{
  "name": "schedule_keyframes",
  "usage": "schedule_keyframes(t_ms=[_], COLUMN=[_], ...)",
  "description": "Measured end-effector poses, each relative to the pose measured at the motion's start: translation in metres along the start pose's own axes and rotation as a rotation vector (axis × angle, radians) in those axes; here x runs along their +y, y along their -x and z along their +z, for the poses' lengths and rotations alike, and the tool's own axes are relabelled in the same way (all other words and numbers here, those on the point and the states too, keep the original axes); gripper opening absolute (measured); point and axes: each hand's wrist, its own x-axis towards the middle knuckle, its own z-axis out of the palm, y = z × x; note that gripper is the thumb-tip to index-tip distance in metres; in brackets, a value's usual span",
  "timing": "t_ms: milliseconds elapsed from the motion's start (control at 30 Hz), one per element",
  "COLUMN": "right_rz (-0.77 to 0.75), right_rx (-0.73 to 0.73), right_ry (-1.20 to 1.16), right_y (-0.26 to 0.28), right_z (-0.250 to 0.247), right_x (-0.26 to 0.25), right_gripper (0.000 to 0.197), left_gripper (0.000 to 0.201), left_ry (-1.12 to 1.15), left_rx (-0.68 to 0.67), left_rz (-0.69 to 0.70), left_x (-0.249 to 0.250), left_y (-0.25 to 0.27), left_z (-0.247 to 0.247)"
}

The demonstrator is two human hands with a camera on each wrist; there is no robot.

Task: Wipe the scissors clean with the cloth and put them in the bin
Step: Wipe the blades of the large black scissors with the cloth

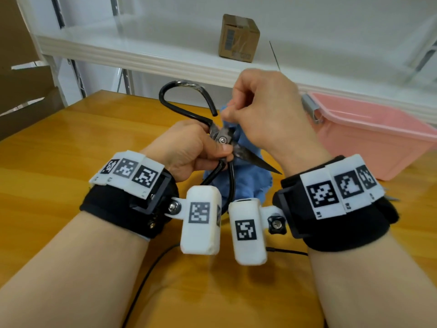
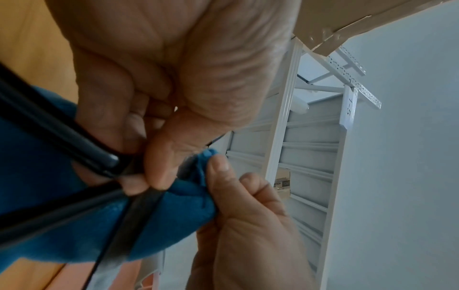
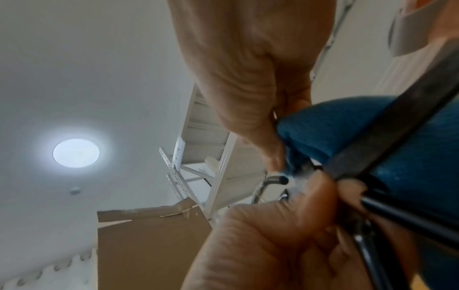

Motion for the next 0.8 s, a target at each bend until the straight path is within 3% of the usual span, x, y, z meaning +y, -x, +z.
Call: schedule_keyframes(t_ms=[67,100,267,467,633,800], right_rz=[0.015,0.019,0.016,0.012,0.004,0.032], right_rx=[-0.141,-0.145,0.076,-0.048,0.143,-0.039], right_ry=[0.017,0.029,0.033,0.041,0.079,-0.046], right_y=[0.0004,0.0002,0.0012,0.0012,0.0012,-0.0036], right_z=[0.0026,0.0039,0.0043,0.0020,-0.0037,-0.0005], right_x=[-0.0026,-0.0023,0.0041,0.0011,0.0049,0.0057], right_gripper=[0.033,0.034,0.038,0.040,0.038,0.038], left_gripper=[0.022,0.022,0.020,0.026,0.024,0.020], left_ry=[0.004,0.007,0.002,-0.031,-0.083,0.017], left_rx=[0.020,0.018,-0.014,0.012,-0.043,0.013], left_rz=[-0.001,0.002,0.009,0.019,0.043,0.053], left_x=[-0.0004,-0.0001,0.0023,0.0018,0.0035,0.0018], left_y=[-0.0001,0.0000,0.0010,-0.0002,0.0010,0.0003], left_z=[-0.0043,-0.0046,-0.0002,-0.0029,-0.0015,-0.0035])
